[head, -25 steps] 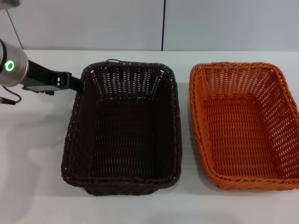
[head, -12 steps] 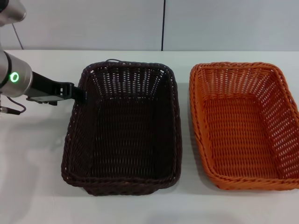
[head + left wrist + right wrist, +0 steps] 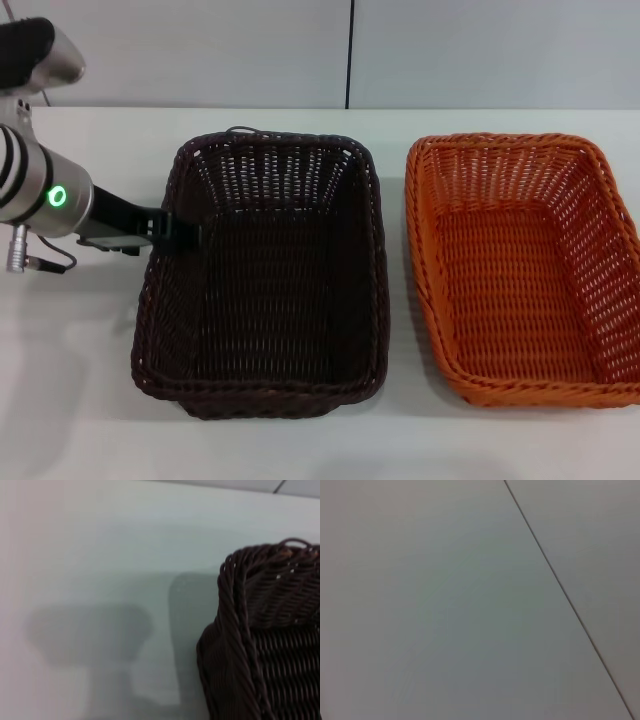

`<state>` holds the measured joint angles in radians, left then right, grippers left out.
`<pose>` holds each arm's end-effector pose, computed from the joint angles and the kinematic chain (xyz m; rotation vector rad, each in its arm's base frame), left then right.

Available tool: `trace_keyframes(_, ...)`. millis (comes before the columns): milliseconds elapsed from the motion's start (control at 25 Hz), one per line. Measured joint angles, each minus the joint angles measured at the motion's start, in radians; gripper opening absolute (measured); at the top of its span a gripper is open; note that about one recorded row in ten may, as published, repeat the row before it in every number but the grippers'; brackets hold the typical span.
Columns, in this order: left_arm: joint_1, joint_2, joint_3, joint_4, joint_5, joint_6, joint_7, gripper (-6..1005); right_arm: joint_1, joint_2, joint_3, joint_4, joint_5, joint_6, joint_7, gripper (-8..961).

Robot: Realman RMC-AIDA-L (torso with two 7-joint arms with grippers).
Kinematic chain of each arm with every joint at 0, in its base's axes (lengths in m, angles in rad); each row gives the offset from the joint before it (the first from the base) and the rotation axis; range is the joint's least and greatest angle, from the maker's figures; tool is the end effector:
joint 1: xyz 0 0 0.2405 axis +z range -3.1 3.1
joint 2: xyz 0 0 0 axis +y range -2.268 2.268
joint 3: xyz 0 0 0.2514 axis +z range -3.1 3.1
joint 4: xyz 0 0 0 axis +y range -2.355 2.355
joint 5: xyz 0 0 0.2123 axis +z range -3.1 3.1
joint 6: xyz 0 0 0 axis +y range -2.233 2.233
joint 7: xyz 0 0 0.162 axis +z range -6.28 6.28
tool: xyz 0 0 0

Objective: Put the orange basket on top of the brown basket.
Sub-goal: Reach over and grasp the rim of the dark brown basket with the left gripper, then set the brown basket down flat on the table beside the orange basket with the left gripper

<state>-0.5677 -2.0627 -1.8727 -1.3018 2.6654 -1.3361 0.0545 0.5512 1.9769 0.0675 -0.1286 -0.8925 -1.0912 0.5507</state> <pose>-0.2170 0.3946 0.0192 -1.9905 -1.5140 0.1160 0.4014 0.3678 0.1560 -0.8722 0.7440 0.8911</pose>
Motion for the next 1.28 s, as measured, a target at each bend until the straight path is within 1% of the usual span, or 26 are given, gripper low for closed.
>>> trace_keyframes(320, -0.009, 0.003, 0.019, 0.03, -0.002, -0.017, 0.004, 826, 0.002, -0.002, 0.0, 0.0, 0.002, 0.01, 0.0, 666)
trace_keyframes(520, -0.005, 0.004, 0.022, 0.021, -0.003, -0.03, 0.022, 619, 0.002, -0.002, 0.0, 0.0, 0.004, 0.01, 0.0, 666)
trace_keyframes(760, -0.009, 0.005, 0.024, 0.011, 0.002, -0.041, 0.041, 419, 0.001, -0.001, 0.0, 0.0, 0.005, 0.01, 0.0, 665)
trace_keyframes(960, -0.005, 0.007, 0.004, -0.048, 0.003, -0.054, 0.059, 229, 0.001, 0.0, 0.0, 0.0, 0.006, 0.01, 0.0, 665)
trace_keyframes(1280, -0.012, 0.008, -0.141, -0.213, -0.014, -0.13, 0.168, 198, 0.002, 0.0, 0.0, -0.001, 0.008, 0.011, -0.006, 666)
